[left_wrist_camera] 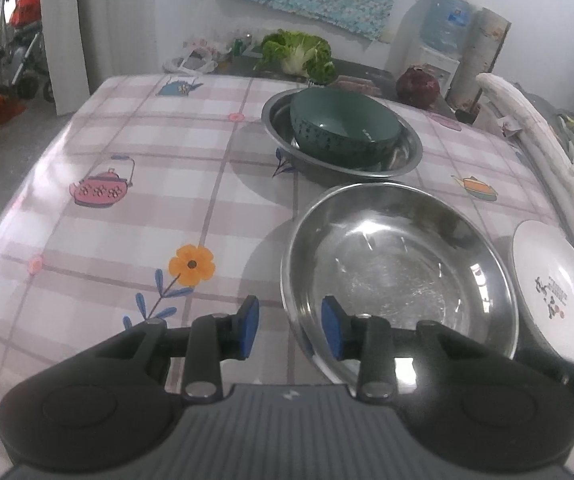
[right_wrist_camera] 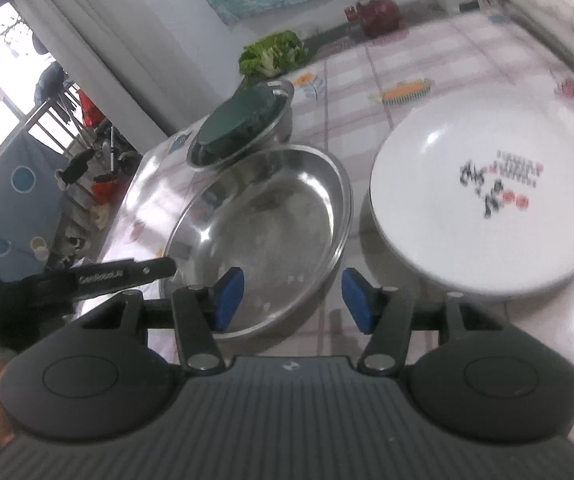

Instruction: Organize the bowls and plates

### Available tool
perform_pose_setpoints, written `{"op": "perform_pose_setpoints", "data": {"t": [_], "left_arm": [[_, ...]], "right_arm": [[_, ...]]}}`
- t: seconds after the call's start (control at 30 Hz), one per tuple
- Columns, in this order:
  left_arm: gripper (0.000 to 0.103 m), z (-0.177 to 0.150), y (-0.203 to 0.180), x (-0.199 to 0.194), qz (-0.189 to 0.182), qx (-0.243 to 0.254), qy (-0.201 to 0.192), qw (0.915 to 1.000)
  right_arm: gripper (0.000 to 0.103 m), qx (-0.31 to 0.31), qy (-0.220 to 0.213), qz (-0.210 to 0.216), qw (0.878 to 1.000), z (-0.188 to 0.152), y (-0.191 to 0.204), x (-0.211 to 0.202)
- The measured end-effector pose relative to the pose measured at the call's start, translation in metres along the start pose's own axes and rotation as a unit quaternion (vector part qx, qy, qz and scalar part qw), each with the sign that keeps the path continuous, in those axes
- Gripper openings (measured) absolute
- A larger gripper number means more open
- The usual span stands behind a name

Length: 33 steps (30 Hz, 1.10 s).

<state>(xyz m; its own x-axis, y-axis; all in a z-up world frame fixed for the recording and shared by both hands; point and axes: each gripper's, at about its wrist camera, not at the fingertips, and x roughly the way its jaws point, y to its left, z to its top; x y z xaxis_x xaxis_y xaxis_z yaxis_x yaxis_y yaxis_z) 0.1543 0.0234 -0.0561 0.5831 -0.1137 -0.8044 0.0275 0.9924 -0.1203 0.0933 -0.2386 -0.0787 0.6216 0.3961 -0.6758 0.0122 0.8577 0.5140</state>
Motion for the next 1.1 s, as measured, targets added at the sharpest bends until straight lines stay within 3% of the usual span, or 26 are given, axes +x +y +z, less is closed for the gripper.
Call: {"op": "perform_pose_setpoints", "data": {"t": [0.23,0.3,0.33,0.43,0.6,1.1], "left_arm": [[0.035,0.002,-0.002,0.014,0.005,-0.008,0.003,1.0],[0.028,0.001,-0.003,0.017,0.01,-0.007,0.003,0.9999],[0.02,0.001,-0.003,0.018,0.012,-0.006,0.005,0.9999],[0.018,-0.001,0.001,0.019,0.003,-0.009,0.007,0.9999],[0.013,-0.002,0.007,0.016,0.006,-0.01,0.007,0.9999],[0.015,-0.015,0.044,-0.003,0.023,-0.047,0.019,0.9984]], "right_arm": [[0.054,0.079,0.007,0.012,0.997,-0.003,-0.018,0.023],[0.053,0.082,0.0,0.011,0.997,-0.002,-0.019,0.029],[0.05,0.08,-0.003,0.007,0.997,-0.002,-0.019,0.032],[0.036,0.069,-0.008,0.001,0.998,0.001,-0.016,0.041],[0.02,0.063,0.005,0.003,0.998,0.001,-0.012,0.049],[0.021,0.04,0.042,0.029,0.998,-0.013,0.017,0.063]]}}
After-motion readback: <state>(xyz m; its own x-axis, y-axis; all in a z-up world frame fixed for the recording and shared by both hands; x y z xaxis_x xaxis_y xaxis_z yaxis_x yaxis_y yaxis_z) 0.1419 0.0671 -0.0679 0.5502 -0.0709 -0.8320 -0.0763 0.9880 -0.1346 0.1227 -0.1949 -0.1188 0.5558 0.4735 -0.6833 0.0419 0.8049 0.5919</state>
